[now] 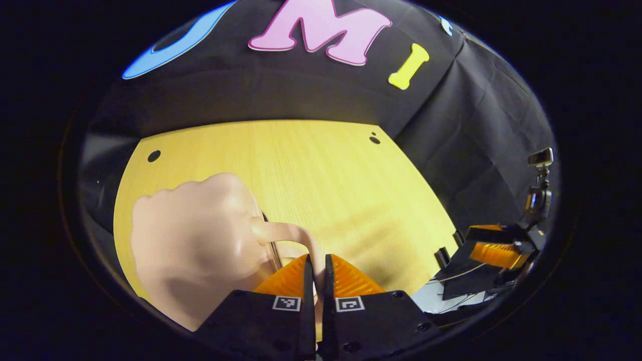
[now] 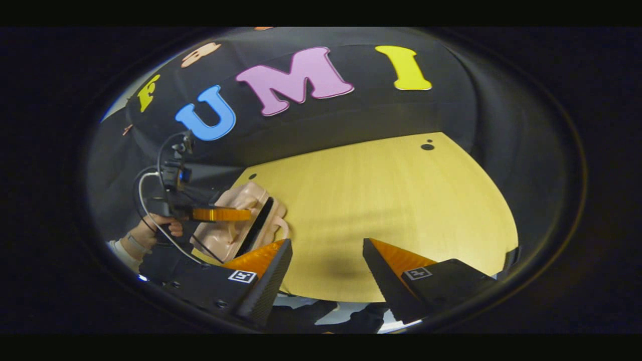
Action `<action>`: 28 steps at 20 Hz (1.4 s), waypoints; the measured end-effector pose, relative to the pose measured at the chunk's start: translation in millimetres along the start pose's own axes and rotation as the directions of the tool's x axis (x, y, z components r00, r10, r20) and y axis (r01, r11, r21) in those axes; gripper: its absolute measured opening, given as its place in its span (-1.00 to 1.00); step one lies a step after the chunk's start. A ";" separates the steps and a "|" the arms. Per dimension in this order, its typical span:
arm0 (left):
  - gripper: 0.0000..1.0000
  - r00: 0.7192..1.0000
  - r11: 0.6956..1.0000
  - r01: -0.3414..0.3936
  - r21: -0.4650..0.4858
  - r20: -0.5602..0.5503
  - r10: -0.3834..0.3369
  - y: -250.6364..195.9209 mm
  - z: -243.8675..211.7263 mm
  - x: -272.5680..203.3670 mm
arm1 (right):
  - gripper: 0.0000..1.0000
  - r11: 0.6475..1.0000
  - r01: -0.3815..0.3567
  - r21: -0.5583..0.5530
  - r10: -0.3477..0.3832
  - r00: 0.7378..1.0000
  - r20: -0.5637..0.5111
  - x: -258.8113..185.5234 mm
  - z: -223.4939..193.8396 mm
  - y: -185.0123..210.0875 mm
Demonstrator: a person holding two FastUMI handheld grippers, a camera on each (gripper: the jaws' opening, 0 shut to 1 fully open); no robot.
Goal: First open the suitcase, pack the skin care products into it, and then close the suitcase.
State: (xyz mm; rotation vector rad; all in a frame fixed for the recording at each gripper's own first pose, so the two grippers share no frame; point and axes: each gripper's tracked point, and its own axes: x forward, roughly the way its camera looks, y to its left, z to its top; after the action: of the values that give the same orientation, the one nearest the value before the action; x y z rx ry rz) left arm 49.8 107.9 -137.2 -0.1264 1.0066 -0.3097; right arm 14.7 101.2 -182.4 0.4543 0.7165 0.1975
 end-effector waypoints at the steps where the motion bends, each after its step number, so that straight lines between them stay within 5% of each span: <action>1: -0.79 1.000 1.000 -0.009 0.013 -0.028 0.009 -7.9 -3.4 4.8 | 0.81 1.000 0.010 0.014 -0.010 1.000 0.007 -6.5 -1.2 -6.5; 6: -0.57 0.995 0.994 -0.057 0.098 -0.075 0.064 -5.3 -17.5 20.1 | 0.81 0.998 0.046 0.039 -0.047 0.999 0.011 -31.0 -9.1 -38.2; 10: 0.17 0.992 0.992 -0.088 0.087 -0.080 0.095 -5.2 -27.4 14.1 | 0.81 0.999 0.025 0.035 -0.026 0.999 0.026 -27.8 -5.0 -34.6; 14: 0.70 0.976 0.947 -0.217 0.236 0.062 0.208 -1.8 -9.5 -17.3 | 0.80 1.000 0.003 -0.004 -0.003 0.999 0.037 -18.2 -3.8 -17.2; 15: 0.73 0.971 0.938 -0.234 0.257 0.114 0.211 -6.9 0.2 -29.5 | 0.56 1.000 0.001 -0.024 0.000 0.999 0.047 -17.5 -1.9 -12.1; 16: 0.74 0.965 0.933 -0.242 0.267 0.166 0.203 -16.2 10.7 -43.2 | 0.81 0.999 0.001 -0.048 0.003 0.998 0.069 -19.1 3.9 -5.5; 17: 0.73 0.954 0.929 -0.256 0.266 0.227 0.197 -24.1 21.8 -56.0 | 0.82 0.997 0.002 -0.072 0.005 0.995 0.097 -19.5 11.4 -1.1; 18: 0.74 0.933 0.925 -0.280 0.259 0.300 0.198 -29.5 36.5 -68.7 | 0.56 0.995 0.007 -0.101 0.007 0.991 0.134 -21.4 20.2 3.2; 19: 0.74 0.908 0.920 -0.307 0.242 0.363 0.208 -34.2 49.2 -82.4 | 0.82 0.991 0.016 -0.134 0.007 0.985 0.173 -26.6 32.8 9.1; 20: 0.73 0.882 0.919 -0.329 0.218 0.419 0.217 -37.9 59.6 -97.1 | 0.87 0.987 0.020 -0.161 0.014 0.978 0.208 -29.7 42.7 15.3; 21: 0.74 0.860 0.922 -0.336 0.190 0.462 0.218 -45.3 67.0 -110.2 | 0.67 0.982 0.027 -0.189 0.020 0.969 0.245 -34.4 54.9 21.4; 22: 0.73 0.840 0.929 -0.333 0.160 0.499 0.215 -53.3 72.6 -124.4 | 0.95 0.975 0.041 -0.218 0.023 0.959 0.283 -39.1 68.1 25.9; 28: 0.72 0.707 0.955 -0.297 0.021 0.677 0.205 -74.7 119.8 -205.0 | 0.95 0.933 0.124 -0.339 0.071 0.858 0.509 -87.5 140.4 56.8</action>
State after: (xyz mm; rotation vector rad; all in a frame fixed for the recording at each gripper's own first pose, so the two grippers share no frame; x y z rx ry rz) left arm 34.8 96.5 111.0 0.0250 0.2658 -0.0563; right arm 43.0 76.1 -11.7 0.1259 0.1458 0.1662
